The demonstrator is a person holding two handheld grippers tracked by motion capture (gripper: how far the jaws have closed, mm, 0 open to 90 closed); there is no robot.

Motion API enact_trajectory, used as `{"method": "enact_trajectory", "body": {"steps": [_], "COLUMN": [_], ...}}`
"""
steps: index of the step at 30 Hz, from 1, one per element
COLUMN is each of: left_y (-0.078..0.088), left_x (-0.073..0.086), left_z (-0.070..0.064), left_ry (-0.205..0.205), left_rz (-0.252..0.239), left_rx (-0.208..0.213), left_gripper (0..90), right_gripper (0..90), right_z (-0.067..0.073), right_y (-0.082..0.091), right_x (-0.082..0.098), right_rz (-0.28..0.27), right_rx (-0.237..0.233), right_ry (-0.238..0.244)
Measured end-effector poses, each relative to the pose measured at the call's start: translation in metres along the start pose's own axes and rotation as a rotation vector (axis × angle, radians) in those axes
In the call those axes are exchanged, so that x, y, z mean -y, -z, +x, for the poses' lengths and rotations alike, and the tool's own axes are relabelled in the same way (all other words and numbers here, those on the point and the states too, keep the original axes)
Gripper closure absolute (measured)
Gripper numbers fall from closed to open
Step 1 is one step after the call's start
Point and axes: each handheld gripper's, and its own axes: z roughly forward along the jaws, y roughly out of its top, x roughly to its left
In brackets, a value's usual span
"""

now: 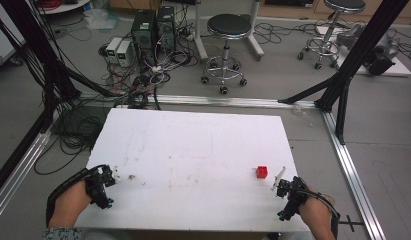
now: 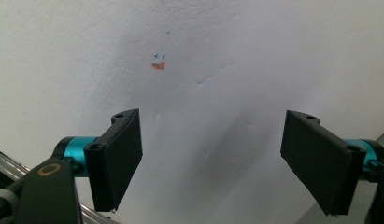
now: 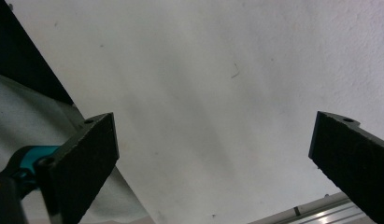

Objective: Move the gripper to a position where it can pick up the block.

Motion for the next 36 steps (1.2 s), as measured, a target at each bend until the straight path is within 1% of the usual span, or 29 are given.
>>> {"method": "enact_trajectory", "body": {"steps": [1,2,7,8,9,11,15,17,18,19,21,22,23,24,27,28,29,30,31,34,35,36], "left_y": [0.000,0.000,0.001,0.001,0.002,0.003,0.002,0.002,0.002,0.002,0.003,0.004,0.004,0.005,0.006,0.006,0.006,0.007,0.007,0.008,0.008,0.008], "left_x": [0.000,0.000,0.000,-0.001,-0.001,-0.002,-0.002,-0.001,-0.001,-0.001,0.000,0.000,0.000,0.000,0.001,0.001,0.001,0.001,0.001,0.001,0.001,0.001], "left_z": [0.000,-0.001,-0.001,-0.001,-0.001,-0.001,-0.001,0.000,0.000,0.000,0.001,0.000,0.001,0.001,0.001,0.001,0.001,0.000,0.000,0.001,0.001,0.001], "left_ry": [-0.002,-0.002,0.001,0.002,0.002,-0.005,-0.004,0.006,0.004,0.006,0.002,0.008,0.009,0.010,0.013,0.014,0.015,0.012,0.012,0.014,0.014,0.016], "left_rz": [0.002,-0.002,-0.006,-0.004,-0.001,-0.003,-0.008,-0.011,-0.009,-0.006,-0.006,-0.012,-0.013,-0.014,-0.019,-0.022,-0.023,-0.023,-0.023,-0.028,-0.028,-0.028], "left_rx": [0.000,-0.009,-0.007,-0.008,-0.005,-0.012,-0.011,-0.009,-0.011,-0.015,-0.011,-0.017,-0.018,-0.019,-0.018,-0.022,-0.020,-0.021,-0.021,-0.022,-0.021,-0.025], "left_gripper": [21.0,21.0,21.0,21.1,21.0,21.1,21.1,21.1,21.2,21.2,21.2,21.2,21.2,21.2,21.2,21.2,21.2,21.2,21.2,21.2,21.2,21.2], "right_gripper": [0.7,0.7,0.7,0.7,0.7,0.7,0.7,0.7,0.7,0.7,0.7,0.7,0.7,0.7,0.7,0.7,0.7,0.7,0.7,0.7,0.7,0.7], "right_z": [0.000,0.000,0.000,0.000,-0.001,0.000,-0.003,-0.005,-0.008,-0.009,-0.010,-0.013,-0.013,-0.016,-0.020,-0.024,-0.024,-0.028,-0.028,-0.035,-0.037,-0.043], "right_y": [0.000,0.001,0.003,0.004,0.004,0.004,0.005,0.005,0.005,0.005,0.005,0.005,0.005,0.004,0.004,0.004,0.004,0.004,0.004,0.004,0.004,0.005], "right_x": [0.000,-0.001,-0.001,0.000,0.000,0.000,-0.001,-0.001,-0.002,-0.002,-0.003,-0.003,-0.003,-0.003,-0.003,-0.003,-0.003,-0.002,-0.002,-0.001,-0.001,0.000], "right_rz": [-0.002,-0.008,-0.014,-0.015,-0.016,-0.019,-0.017,-0.020,-0.017,-0.015,-0.014,-0.017,-0.017,-0.024,-0.022,0.005,0.005,0.028,0.028,0.055,0.060,0.052], "right_rx": [0.000,-0.002,-0.002,0.005,0.006,0.007,0.012,0.011,0.015,0.020,0.019,0.020,0.020,0.015,0.016,0.023,0.023,0.015,0.015,0.011,0.017,0.019], "right_ry": [0.006,-0.003,-0.001,0.003,0.000,-0.009,0.008,0.012,0.024,0.023,0.032,0.045,0.045,0.056,0.061,0.070,0.070,0.085,0.085,0.119,0.131,0.139]}}
